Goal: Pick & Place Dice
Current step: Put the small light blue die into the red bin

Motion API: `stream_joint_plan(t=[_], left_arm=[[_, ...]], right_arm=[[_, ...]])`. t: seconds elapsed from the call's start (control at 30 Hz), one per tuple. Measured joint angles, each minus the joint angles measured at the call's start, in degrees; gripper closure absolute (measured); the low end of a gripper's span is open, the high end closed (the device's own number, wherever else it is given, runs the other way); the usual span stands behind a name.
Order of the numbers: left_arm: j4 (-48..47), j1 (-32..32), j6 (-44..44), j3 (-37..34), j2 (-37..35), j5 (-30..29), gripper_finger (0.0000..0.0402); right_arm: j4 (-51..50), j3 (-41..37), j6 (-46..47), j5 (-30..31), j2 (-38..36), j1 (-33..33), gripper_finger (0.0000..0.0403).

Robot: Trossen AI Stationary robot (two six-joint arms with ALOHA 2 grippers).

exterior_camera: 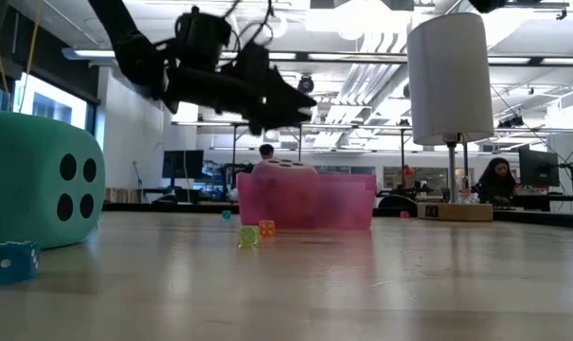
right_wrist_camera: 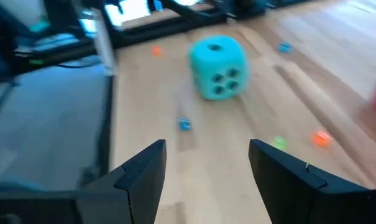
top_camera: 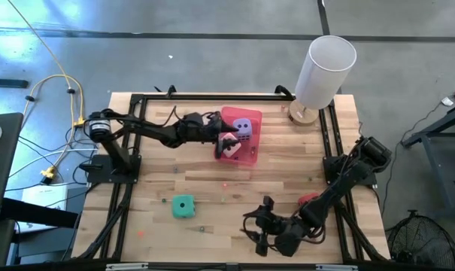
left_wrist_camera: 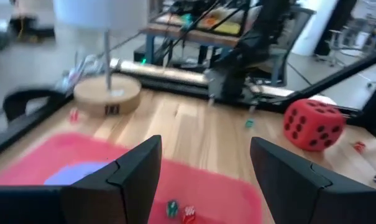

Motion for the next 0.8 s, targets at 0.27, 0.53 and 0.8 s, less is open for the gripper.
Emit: stream_joint_plan(t=[0.27, 0.53, 0.8], left_arm=[[-19.5, -1.8, 1.5, 0.0, -9.9, -1.3, 0.0163], [-51.8, -0.6, 0.0, 0.0, -23.6, 0.3, 0.0163], [-53.8, 4.1, 0.7, 0.0, -23.7, 0.2, 0.0167]], right_arm=[[-7.6, 0.0, 1.0, 4.6, -0.1, -1.1, 0.0181], [-7.6, 0.0, -6.7, 0.9, -0.2, -5.6, 0.0181], [-6.9, 0.0, -7.1, -2.3, -0.2, -8.8, 0.0181]])
